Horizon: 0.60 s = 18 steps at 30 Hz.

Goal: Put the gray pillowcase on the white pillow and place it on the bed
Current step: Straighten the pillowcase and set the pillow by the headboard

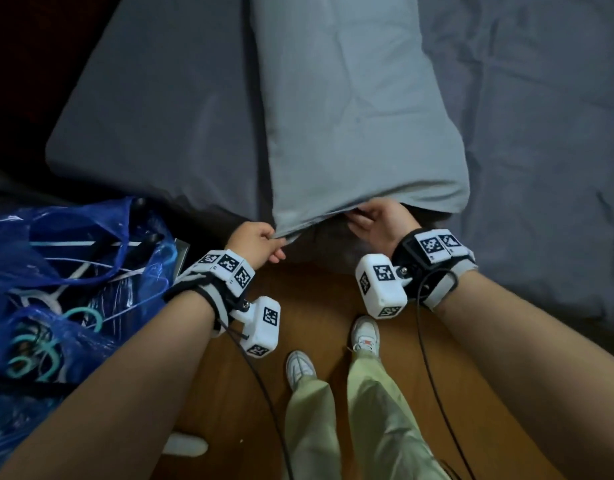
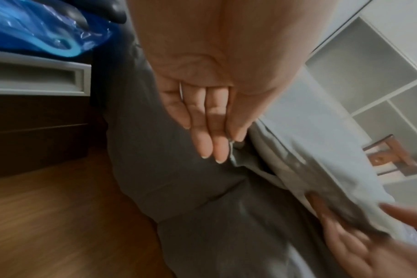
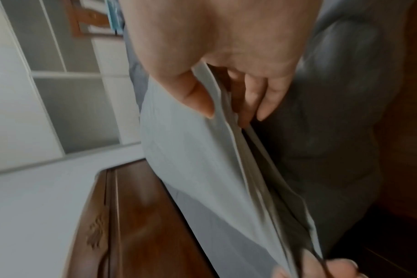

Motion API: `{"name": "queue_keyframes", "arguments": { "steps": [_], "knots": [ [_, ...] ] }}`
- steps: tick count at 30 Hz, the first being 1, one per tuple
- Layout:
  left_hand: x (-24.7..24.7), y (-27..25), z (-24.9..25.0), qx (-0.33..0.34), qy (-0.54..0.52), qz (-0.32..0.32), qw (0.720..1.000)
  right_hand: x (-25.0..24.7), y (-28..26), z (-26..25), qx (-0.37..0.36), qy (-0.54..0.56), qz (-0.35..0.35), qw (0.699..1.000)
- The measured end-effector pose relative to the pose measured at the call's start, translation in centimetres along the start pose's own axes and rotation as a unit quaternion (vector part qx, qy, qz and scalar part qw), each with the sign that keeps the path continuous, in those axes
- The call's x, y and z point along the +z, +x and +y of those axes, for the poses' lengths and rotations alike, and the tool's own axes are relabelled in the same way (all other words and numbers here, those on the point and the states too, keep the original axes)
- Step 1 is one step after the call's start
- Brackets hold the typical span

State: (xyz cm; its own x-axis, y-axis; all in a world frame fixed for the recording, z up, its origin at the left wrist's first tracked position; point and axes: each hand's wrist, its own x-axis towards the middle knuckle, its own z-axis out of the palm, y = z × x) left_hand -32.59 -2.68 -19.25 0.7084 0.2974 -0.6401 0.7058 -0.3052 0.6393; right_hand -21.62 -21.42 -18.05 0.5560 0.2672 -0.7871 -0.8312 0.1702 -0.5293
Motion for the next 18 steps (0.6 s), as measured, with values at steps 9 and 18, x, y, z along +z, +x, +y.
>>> {"name": "queue_keyframes", "arguments": {
  "steps": [9,18],
  "knots": [
    [0.6,1.5,2.0,-0.092,-0.081,0.119,0.985,-6.8,-0.3,-4.4,-0.031,0.068,0.181,0.981],
    [2.4,2.1,3.1,-0.098,-0.093,0.081,0.988,-13.3,-0.8,-0.1,0.019,-0.052,0.214,0.975]
  ]
}}
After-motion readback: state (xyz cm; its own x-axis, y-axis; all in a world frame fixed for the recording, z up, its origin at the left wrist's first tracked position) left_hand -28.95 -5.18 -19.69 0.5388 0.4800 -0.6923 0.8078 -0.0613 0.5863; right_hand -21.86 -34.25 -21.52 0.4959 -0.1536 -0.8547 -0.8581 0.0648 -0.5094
